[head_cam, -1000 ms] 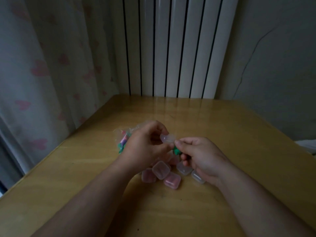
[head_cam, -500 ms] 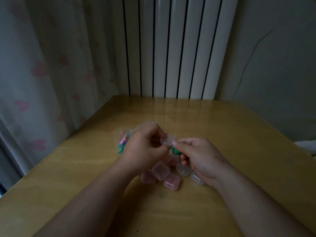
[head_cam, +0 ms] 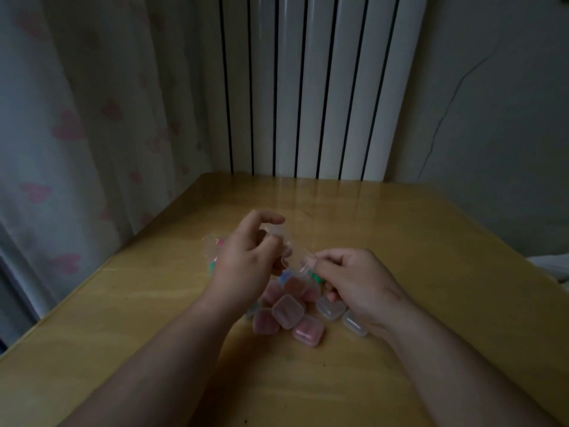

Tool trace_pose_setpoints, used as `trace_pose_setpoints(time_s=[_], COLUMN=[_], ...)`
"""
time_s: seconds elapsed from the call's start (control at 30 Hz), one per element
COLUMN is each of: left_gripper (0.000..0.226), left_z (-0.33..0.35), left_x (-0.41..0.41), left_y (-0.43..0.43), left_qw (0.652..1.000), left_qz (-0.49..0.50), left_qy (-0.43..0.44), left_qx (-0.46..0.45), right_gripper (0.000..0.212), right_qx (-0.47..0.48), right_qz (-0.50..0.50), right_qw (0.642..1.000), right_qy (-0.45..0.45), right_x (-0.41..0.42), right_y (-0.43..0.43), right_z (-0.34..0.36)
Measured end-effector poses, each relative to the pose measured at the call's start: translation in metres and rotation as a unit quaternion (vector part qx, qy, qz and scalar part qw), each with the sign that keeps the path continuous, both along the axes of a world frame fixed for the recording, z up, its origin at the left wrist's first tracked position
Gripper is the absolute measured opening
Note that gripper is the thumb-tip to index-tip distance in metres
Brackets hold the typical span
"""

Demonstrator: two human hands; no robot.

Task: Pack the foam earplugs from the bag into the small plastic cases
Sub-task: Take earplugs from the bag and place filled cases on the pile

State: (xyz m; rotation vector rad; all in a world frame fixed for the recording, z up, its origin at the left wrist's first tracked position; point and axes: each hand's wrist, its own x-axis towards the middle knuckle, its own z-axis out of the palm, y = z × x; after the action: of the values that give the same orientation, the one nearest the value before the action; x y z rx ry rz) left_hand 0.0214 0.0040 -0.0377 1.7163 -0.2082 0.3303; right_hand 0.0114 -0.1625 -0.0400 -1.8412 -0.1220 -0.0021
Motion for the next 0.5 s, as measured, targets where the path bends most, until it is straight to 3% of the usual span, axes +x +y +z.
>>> trace_pose_setpoints(time_s=[0.17,0.33,0.5], left_gripper=[0.046,0.032,0.046], left_z=[-0.0053,-0.0021,-0.0012], left_x=[0.0017,0.0004,0.0014], left_y=[-0.001,0.0015,0.0018], left_qw=[0.997,0.996,0.986], left_qz=[-0.009,-0.05,-0.041], left_qy=[-0.032,0.025,0.02], left_qx=[0.067,0.069,0.159], right_gripper=[0.01,0.009,0.006], right_qx=[0.03,0.021,0.07], right_qz=[0.022,-0.01,-0.065], right_qw=[0.999,1.0,0.993], right_qy=[-0.006,-0.003,-0.066], right_x=[-0.001,0.002,0.002], right_y=[-0.0032,-0.0056,-0.0042], right_z=[-0.0017,-0.0024,0.0016])
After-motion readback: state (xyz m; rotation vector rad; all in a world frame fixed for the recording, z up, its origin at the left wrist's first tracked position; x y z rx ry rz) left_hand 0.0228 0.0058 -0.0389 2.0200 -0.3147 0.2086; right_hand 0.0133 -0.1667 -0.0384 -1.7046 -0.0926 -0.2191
